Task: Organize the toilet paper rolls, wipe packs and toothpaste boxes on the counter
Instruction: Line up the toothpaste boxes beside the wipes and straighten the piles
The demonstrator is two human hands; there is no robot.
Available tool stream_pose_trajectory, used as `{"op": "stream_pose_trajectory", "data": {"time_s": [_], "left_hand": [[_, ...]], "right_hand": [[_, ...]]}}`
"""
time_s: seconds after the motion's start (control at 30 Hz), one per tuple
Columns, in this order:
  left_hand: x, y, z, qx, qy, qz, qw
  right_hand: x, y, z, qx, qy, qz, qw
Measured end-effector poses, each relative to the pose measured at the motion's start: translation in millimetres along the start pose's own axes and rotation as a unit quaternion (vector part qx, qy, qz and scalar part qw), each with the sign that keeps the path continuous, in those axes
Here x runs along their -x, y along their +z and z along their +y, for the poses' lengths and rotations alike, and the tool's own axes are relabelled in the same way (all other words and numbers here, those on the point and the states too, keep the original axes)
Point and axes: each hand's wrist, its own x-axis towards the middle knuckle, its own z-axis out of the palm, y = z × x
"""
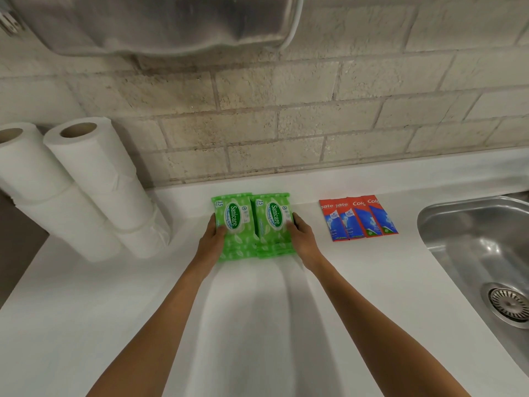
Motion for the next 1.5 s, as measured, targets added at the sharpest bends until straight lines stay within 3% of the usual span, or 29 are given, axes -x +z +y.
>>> {"op": "stream_pose_trajectory", "data": {"time_s": [0.3, 0.53, 0.9, 1.23, 1.5], "left_hand": [[5.3, -3.2, 7.3, 0.023, -0.056, 0.022, 0.998], [29.8, -20.2, 17.5, 0.022, -0.013, 0.074, 0.997], [78.5, -97.5, -16.0, 0.058, -0.012, 0.15, 0.987], [71.4, -184.4, -51.4, 0.104, -0.032, 0.333, 0.937], [27.7, -238.3, -54.5, 0.159, -0.04, 0.339, 0.927]], "right_hand": [[2.2, -1.4, -4.8, 0.022, -0.005, 0.039, 0.999], [21.7, 26.1, -28.1, 0.105, -0.123, 0.085, 0.983], [54.8, 132.2, -36.8, 0.043, -0.135, -0.021, 0.99], [50.2, 213.0, -25.0, 0.109, -0.087, -0.09, 0.986], [32.2, 249.5, -28.5, 0.147, -0.114, -0.077, 0.98]]}}
